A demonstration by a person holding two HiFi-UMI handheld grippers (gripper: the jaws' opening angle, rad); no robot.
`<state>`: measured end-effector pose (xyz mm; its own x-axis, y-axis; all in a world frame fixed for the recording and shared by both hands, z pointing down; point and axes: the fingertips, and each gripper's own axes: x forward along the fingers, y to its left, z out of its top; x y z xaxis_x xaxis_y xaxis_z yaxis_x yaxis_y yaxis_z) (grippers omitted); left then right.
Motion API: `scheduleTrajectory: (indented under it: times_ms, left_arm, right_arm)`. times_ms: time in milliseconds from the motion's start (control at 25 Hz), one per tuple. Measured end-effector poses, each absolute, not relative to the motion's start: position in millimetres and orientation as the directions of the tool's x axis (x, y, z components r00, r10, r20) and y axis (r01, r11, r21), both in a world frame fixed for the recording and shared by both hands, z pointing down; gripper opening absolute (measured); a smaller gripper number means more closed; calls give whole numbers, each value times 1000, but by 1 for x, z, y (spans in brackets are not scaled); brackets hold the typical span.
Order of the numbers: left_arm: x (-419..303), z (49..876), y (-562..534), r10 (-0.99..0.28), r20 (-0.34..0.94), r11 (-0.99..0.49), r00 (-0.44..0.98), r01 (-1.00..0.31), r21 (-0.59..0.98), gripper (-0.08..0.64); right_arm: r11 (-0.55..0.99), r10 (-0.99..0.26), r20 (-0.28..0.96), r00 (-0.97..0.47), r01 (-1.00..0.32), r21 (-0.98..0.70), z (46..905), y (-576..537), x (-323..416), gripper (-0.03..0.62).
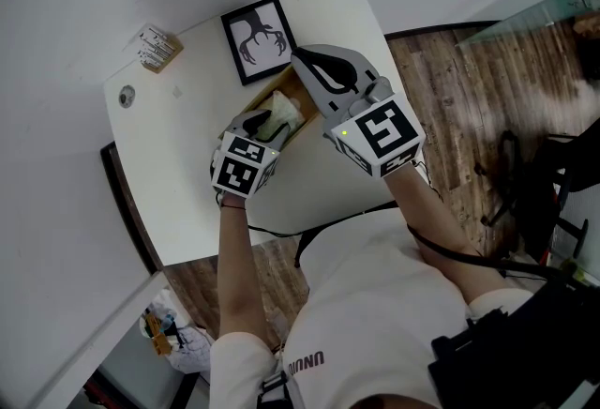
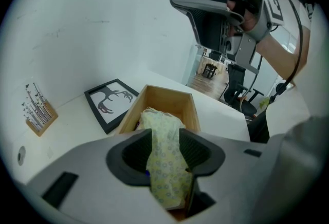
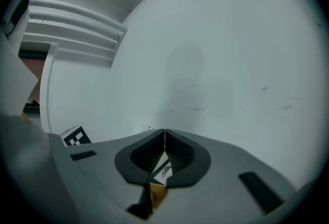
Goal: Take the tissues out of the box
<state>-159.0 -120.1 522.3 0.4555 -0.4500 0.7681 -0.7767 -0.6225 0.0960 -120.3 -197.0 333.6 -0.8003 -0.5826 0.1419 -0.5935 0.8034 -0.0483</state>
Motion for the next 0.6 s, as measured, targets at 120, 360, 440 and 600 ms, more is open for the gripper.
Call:
scheduleTrajectory:
  times_ms: [120,360,440,600]
  left_arm:
    - [-161,524,-121,-459,773,-618,439,-783,78,146]
    - [-162,526,-120,-449,782,-626,431,-777,69,124]
    - [-163,528,-119,-445,789,-629,424,-775,62,112]
    - [-163,527,-119,-444,794,-628,415,-777,55,83]
  right_arm:
    - [802,-584,143,-799,-595,-46,334,-197,-119,20]
    - [799,-589,146,-795,-600,-47,334,-199,-118,20]
    - [798,-590,148,-794,-601,-48,334,-199,-118,20]
    - [797,-590,149,-793,-602,-50,335,-199,-118,20]
